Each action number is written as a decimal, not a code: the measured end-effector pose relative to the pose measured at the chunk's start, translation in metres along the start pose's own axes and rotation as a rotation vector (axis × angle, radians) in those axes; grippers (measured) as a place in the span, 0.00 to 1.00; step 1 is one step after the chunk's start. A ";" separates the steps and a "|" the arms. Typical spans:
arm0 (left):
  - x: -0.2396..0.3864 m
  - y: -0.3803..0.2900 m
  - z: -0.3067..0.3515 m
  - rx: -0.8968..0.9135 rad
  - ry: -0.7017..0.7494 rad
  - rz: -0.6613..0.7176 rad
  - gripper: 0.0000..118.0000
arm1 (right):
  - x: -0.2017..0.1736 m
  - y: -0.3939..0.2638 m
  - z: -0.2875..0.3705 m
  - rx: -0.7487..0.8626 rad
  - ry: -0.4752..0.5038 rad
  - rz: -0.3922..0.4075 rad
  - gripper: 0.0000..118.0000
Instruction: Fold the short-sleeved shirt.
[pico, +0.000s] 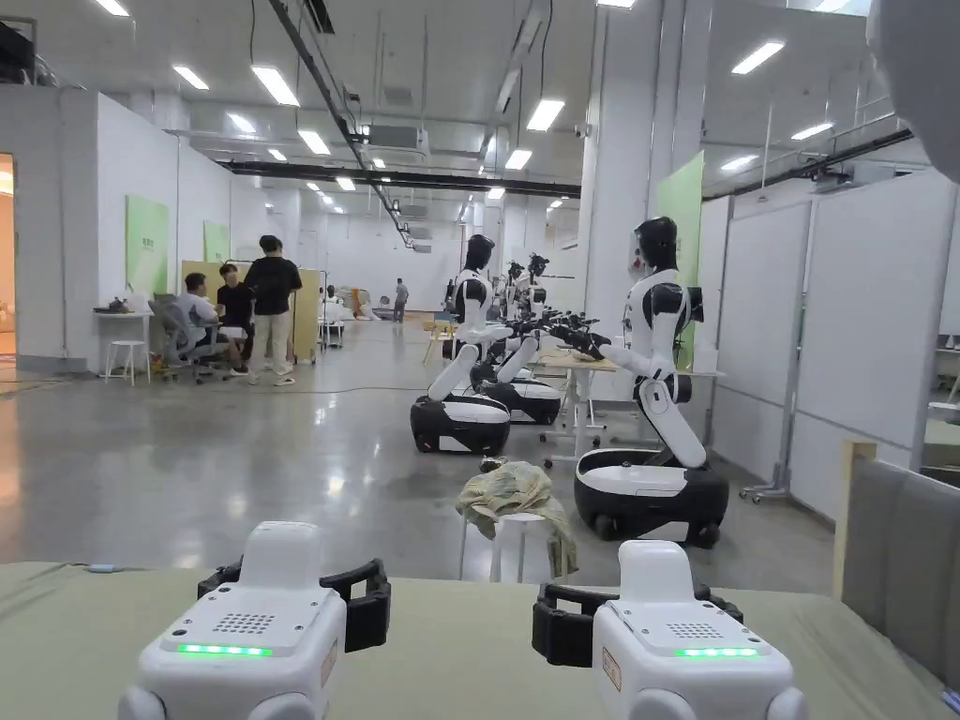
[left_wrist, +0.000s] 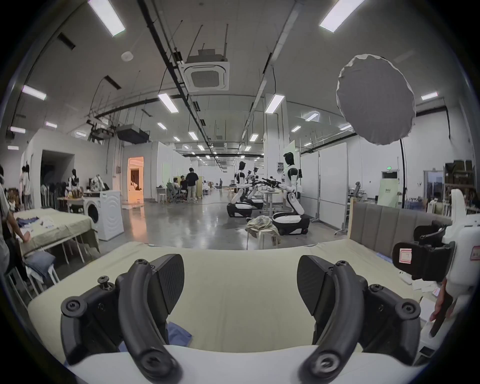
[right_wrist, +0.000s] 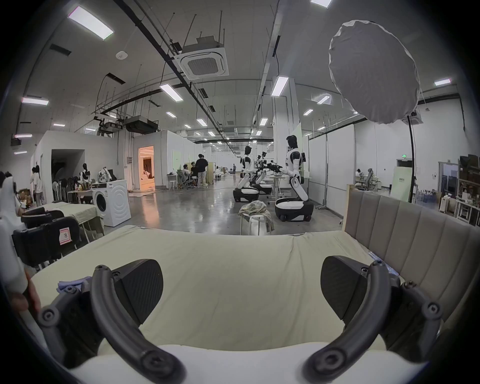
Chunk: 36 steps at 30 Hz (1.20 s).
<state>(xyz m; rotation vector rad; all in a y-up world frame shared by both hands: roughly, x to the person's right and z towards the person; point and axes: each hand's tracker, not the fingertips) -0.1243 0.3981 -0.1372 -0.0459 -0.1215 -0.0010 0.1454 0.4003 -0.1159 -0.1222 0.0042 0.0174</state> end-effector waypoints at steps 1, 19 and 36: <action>0.002 -0.001 -0.001 -0.001 0.015 -0.015 0.76 | 0.000 -0.001 0.001 0.003 -0.004 0.007 1.00; 0.005 -0.010 0.003 -0.022 0.131 -0.067 0.03 | 0.000 -0.006 0.004 -0.008 -0.093 0.081 0.00; -0.095 -0.035 0.066 -0.112 0.328 -0.055 0.03 | -0.117 -0.027 0.005 0.028 0.215 0.024 0.00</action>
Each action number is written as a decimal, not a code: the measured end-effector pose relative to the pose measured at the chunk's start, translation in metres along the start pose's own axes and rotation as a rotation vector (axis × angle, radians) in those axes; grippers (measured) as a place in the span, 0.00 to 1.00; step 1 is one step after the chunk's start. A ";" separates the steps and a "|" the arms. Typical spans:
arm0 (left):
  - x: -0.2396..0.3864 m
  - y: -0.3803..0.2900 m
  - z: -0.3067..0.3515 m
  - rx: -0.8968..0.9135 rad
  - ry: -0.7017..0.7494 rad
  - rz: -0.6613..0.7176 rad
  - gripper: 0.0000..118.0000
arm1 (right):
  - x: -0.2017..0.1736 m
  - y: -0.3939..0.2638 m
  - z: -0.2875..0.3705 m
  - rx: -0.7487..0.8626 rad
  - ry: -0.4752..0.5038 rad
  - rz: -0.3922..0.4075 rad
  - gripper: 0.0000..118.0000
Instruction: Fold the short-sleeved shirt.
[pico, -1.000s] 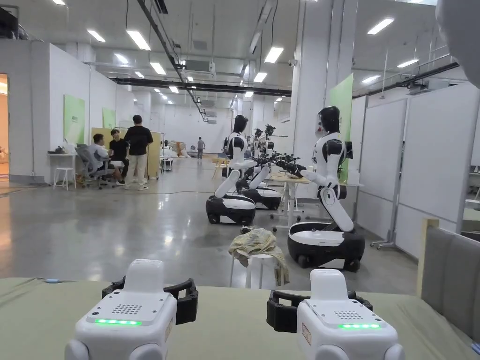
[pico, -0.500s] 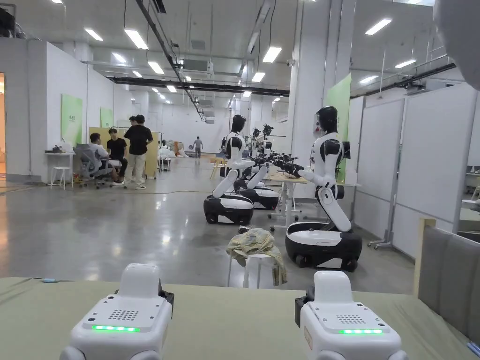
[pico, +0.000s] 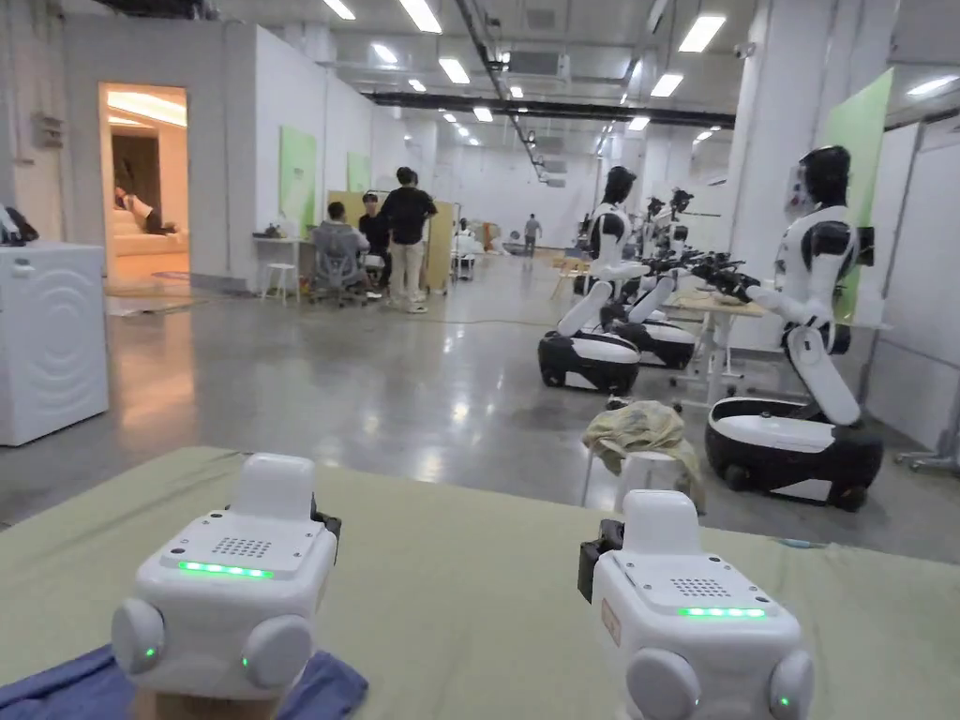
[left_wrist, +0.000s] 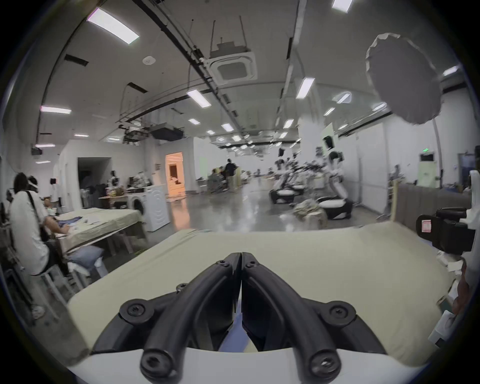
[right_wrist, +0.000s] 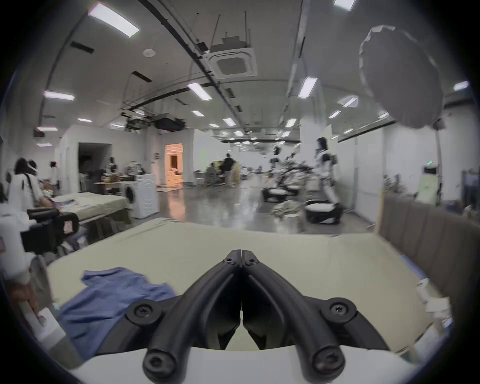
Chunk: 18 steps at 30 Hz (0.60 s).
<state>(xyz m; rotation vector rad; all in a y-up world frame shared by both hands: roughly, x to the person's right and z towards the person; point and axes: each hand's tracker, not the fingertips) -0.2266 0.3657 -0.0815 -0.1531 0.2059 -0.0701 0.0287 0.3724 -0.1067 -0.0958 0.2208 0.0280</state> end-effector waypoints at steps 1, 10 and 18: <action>-0.015 -0.007 0.004 -0.018 0.019 0.004 0.03 | -0.015 -0.004 0.000 -0.021 0.042 -0.045 0.00; -0.123 -0.071 -0.045 -0.565 0.000 0.102 0.11 | -0.088 -0.085 -0.046 -0.213 0.226 -0.052 0.00; -0.128 -0.133 -0.128 -0.768 -0.179 0.140 0.85 | -0.070 -0.136 -0.063 -0.332 0.177 -0.027 0.00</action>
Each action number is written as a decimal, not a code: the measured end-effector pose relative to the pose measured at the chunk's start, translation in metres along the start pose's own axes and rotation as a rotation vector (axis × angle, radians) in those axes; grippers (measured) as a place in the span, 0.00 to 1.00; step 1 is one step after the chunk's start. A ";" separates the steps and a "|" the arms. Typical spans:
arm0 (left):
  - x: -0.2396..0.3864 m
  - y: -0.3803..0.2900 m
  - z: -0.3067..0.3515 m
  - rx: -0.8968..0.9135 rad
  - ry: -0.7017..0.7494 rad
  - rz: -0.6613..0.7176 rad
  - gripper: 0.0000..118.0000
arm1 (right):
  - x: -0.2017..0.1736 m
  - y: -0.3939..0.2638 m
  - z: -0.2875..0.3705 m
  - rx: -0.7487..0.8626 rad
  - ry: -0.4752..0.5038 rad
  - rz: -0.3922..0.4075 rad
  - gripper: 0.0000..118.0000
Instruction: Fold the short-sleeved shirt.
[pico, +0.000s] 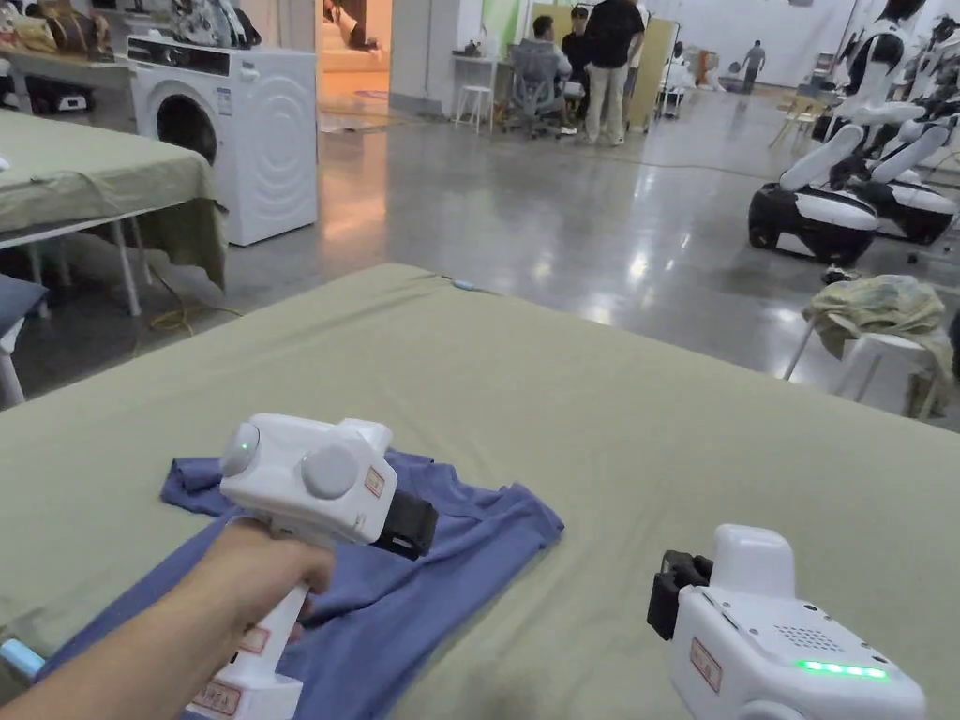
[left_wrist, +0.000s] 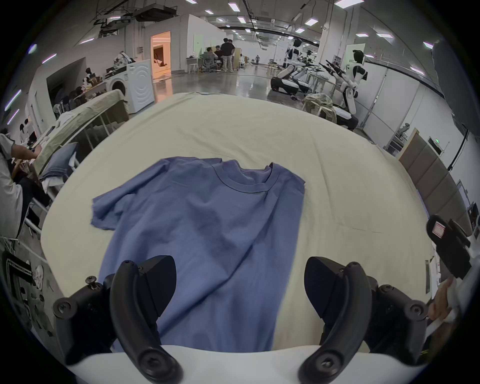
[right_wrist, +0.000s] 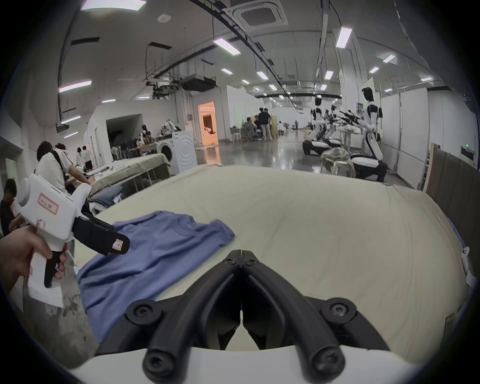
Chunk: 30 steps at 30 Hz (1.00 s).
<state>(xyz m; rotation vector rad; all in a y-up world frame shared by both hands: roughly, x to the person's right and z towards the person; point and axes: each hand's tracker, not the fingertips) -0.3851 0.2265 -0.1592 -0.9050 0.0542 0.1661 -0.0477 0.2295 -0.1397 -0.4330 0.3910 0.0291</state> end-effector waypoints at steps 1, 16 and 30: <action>0.004 0.002 -0.013 -0.012 0.019 -0.005 0.85 | 0.004 -0.004 -0.005 -0.013 -0.018 0.000 0.00; -0.028 -0.001 -0.123 0.065 0.168 -0.018 0.07 | 0.037 -0.030 -0.043 -0.143 -0.073 -0.056 0.00; 0.124 0.028 -0.043 0.233 -0.196 -0.104 0.07 | 0.122 -0.038 0.043 -0.061 -0.183 -0.162 0.00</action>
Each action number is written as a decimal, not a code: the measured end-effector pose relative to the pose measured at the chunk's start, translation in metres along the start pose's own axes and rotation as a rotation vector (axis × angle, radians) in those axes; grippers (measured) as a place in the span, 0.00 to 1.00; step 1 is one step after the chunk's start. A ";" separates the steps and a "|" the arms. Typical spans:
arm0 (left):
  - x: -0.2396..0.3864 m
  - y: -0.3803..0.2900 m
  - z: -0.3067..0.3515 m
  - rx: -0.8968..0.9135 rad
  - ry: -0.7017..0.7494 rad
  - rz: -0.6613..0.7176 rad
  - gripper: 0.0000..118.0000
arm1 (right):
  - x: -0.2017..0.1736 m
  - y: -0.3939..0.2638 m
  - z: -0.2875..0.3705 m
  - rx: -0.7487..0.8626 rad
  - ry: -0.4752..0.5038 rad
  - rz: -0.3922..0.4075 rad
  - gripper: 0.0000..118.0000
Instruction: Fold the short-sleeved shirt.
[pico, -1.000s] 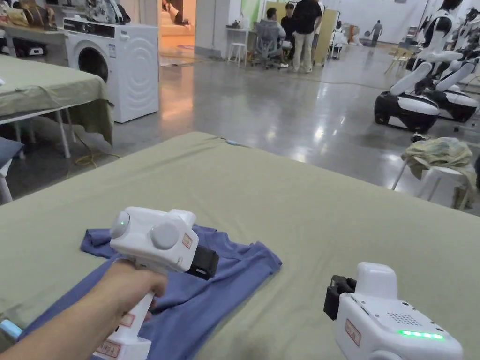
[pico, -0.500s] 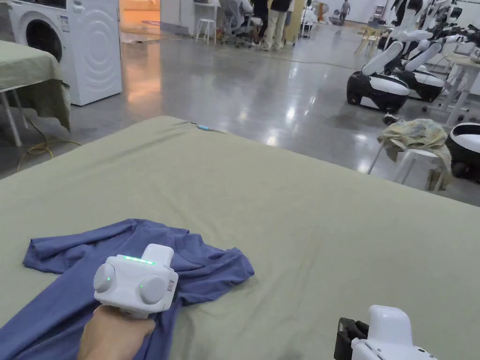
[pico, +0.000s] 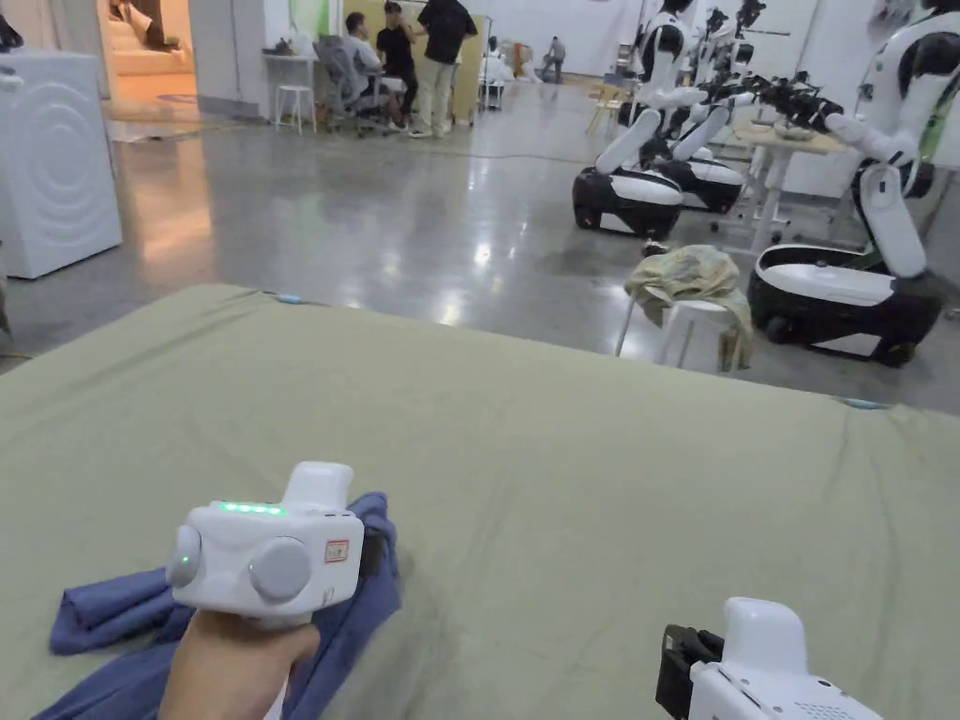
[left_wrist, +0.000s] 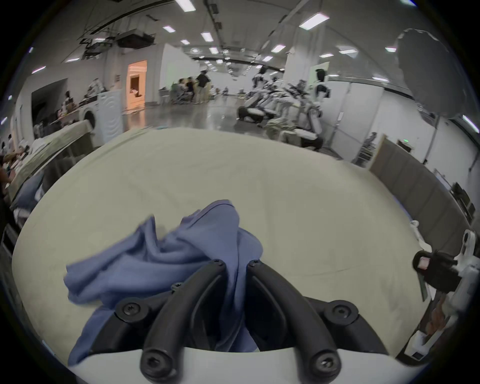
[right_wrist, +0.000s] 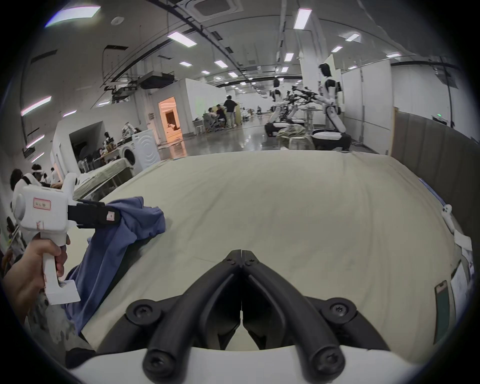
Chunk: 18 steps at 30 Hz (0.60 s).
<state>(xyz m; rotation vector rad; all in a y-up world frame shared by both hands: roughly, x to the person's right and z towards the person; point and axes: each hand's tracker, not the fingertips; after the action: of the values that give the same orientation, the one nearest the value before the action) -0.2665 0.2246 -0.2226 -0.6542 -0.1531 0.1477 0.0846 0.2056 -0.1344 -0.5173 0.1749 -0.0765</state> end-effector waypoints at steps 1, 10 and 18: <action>0.021 0.005 -0.001 0.012 -0.021 -0.018 0.07 | 0.012 -0.001 0.007 0.009 -0.017 -0.011 0.00; 0.218 0.016 -0.012 0.052 -0.322 -0.135 0.07 | 0.117 -0.007 0.068 0.064 -0.171 -0.053 0.00; 0.332 -0.076 -0.108 -0.209 -0.262 -0.311 0.07 | 0.183 -0.032 0.087 0.051 -0.274 -0.098 0.00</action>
<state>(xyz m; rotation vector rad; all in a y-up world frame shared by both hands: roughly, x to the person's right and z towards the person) 0.0855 0.1623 -0.2288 -0.8088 -0.5247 -0.0845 0.2799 0.1982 -0.0710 -0.4806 -0.1197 -0.1043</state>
